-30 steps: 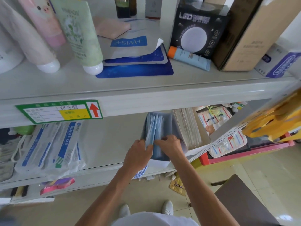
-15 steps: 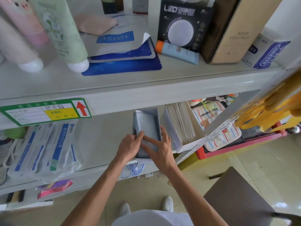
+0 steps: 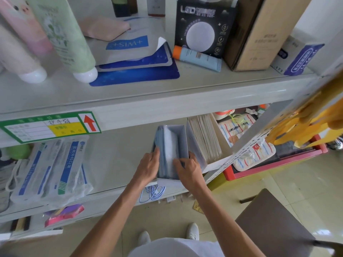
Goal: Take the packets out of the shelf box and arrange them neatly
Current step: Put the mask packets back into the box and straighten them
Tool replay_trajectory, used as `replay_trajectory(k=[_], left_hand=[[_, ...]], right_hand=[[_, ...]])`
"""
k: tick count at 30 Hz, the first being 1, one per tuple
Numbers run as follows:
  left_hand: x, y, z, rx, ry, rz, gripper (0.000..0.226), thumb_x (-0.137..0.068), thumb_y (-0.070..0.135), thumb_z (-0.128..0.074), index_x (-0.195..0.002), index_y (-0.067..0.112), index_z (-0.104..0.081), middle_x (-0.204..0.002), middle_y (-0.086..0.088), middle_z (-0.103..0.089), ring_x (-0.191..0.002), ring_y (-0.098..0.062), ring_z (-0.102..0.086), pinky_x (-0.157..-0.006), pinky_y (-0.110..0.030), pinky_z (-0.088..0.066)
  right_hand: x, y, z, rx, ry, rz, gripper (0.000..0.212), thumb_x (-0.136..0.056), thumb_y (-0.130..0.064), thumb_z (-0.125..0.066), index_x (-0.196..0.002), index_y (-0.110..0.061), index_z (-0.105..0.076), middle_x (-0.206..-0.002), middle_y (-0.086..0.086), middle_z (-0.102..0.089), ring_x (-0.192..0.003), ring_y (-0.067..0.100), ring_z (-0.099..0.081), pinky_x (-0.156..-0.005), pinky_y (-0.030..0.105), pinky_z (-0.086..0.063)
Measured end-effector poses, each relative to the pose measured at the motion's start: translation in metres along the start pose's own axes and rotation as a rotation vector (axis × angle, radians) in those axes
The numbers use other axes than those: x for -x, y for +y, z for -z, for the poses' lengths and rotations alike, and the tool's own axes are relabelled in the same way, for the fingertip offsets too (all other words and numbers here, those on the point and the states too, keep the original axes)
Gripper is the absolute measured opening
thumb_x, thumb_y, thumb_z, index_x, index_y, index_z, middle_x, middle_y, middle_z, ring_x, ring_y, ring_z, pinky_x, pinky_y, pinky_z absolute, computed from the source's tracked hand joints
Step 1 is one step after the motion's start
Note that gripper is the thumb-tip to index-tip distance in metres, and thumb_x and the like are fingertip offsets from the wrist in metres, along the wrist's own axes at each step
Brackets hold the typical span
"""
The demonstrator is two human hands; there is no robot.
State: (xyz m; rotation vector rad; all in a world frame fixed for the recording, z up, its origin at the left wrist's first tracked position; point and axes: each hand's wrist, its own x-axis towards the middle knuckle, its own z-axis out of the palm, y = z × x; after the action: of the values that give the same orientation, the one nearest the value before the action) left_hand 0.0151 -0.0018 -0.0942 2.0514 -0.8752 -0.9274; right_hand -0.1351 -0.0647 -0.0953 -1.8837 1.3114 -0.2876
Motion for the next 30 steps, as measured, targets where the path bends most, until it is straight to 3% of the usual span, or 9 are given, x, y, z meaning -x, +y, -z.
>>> replay_trajectory(k=[3, 5, 9, 12, 15, 17, 20, 25, 30], left_hand=[[0.006, 0.005, -0.005, -0.098, -0.049, -0.046, 0.044, -0.100, 0.055, -0.038, -0.130, 0.025, -0.050, -0.111, -0.011, -0.057, -0.083, -0.028, -0.065, -0.079, -0.048, -0.056], [0.010, 0.007, -0.008, -0.232, -0.075, -0.045, 0.070, -0.096, 0.060, -0.043, -0.155, 0.042, -0.010, -0.128, -0.006, -0.041, -0.094, -0.031, -0.066, -0.081, -0.042, -0.055], [0.016, 0.002, -0.010, -0.253, 0.077, -0.149, 0.074, -0.100, 0.050, -0.044, -0.147, 0.060, 0.012, -0.150, -0.015, -0.032, -0.101, -0.036, -0.066, -0.082, -0.045, -0.055], [0.019, -0.002, -0.007, -0.216, 0.132, -0.182, 0.058, -0.106, 0.040, -0.029, -0.145, 0.057, 0.010, -0.165, -0.003, -0.014, -0.137, -0.033, -0.045, -0.095, -0.048, -0.048], [0.024, -0.003, -0.015, -0.323, 0.186, -0.330, 0.057, -0.106, 0.040, -0.017, -0.158, 0.032, 0.007, -0.169, 0.006, 0.001, -0.154, -0.017, -0.013, -0.117, -0.043, -0.032], [0.028, -0.002, -0.025, -0.626, 0.156, -0.455, 0.061, -0.103, 0.040, 0.003, -0.161, 0.019, -0.004, -0.169, 0.002, -0.001, -0.155, -0.017, -0.003, -0.123, -0.041, -0.019], [0.026, -0.001, -0.029, -0.821, 0.150, -0.457, 0.073, -0.099, 0.038, 0.019, -0.160, 0.013, -0.013, -0.168, -0.003, -0.003, -0.155, -0.021, 0.005, -0.124, -0.048, -0.011], [0.018, 0.004, -0.024, -0.896, 0.078, -0.454, 0.071, -0.099, 0.039, 0.008, -0.158, 0.015, -0.023, -0.166, 0.000, -0.020, -0.155, -0.022, 0.007, -0.124, -0.052, -0.001], [0.010, 0.002, -0.008, -0.789, 0.035, -0.421, 0.056, -0.106, 0.034, -0.014, -0.159, 0.023, -0.003, -0.169, 0.007, 0.002, -0.153, -0.016, 0.018, -0.121, -0.049, 0.010]], right_hand=[[0.002, -0.012, 0.006, 0.187, -0.058, -0.038, 0.078, -0.091, -0.076, -0.024, -0.055, -0.014, -0.057, -0.093, 0.007, -0.060, -0.107, 0.027, -0.053, -0.089, 0.037, -0.042], [0.001, -0.022, 0.007, 0.274, -0.027, -0.069, 0.090, -0.080, -0.087, -0.016, -0.081, -0.013, -0.066, -0.114, 0.011, -0.053, -0.105, 0.031, -0.054, -0.092, 0.046, -0.045], [-0.005, -0.022, 0.006, 0.186, 0.085, 0.015, 0.050, -0.097, -0.046, -0.044, -0.139, -0.021, -0.035, -0.124, 0.008, -0.053, -0.096, 0.020, -0.054, -0.074, 0.036, -0.051], [-0.015, -0.013, 0.013, 0.159, 0.138, 0.118, 0.061, -0.098, -0.013, -0.043, -0.152, -0.030, -0.019, -0.120, 0.009, -0.060, -0.091, 0.020, -0.059, -0.073, 0.039, -0.052], [-0.018, -0.009, 0.015, 0.226, 0.117, 0.273, 0.050, -0.105, -0.031, -0.037, -0.154, -0.035, -0.023, -0.154, 0.006, -0.035, -0.120, 0.023, -0.055, -0.090, 0.035, -0.053], [-0.020, -0.004, 0.007, 0.475, -0.023, 0.328, 0.051, -0.106, -0.036, -0.031, -0.154, -0.021, -0.025, -0.164, 0.010, -0.011, -0.148, 0.032, -0.019, -0.114, 0.044, -0.034], [-0.021, -0.003, -0.001, 0.388, -0.025, 0.228, 0.060, -0.107, -0.038, -0.019, -0.158, -0.017, 0.002, -0.165, 0.010, 0.010, -0.152, 0.024, 0.008, -0.123, 0.043, -0.013], [-0.027, -0.007, 0.003, 0.278, -0.117, 0.226, 0.063, -0.106, -0.033, -0.028, -0.157, -0.029, 0.009, -0.165, 0.008, -0.005, -0.149, 0.027, -0.020, -0.115, 0.041, -0.032], [-0.027, -0.006, 0.014, 0.180, 0.011, 0.147, 0.051, -0.100, -0.061, -0.020, -0.150, -0.053, -0.014, -0.164, -0.002, -0.016, -0.144, 0.027, -0.032, -0.103, 0.044, -0.042]])
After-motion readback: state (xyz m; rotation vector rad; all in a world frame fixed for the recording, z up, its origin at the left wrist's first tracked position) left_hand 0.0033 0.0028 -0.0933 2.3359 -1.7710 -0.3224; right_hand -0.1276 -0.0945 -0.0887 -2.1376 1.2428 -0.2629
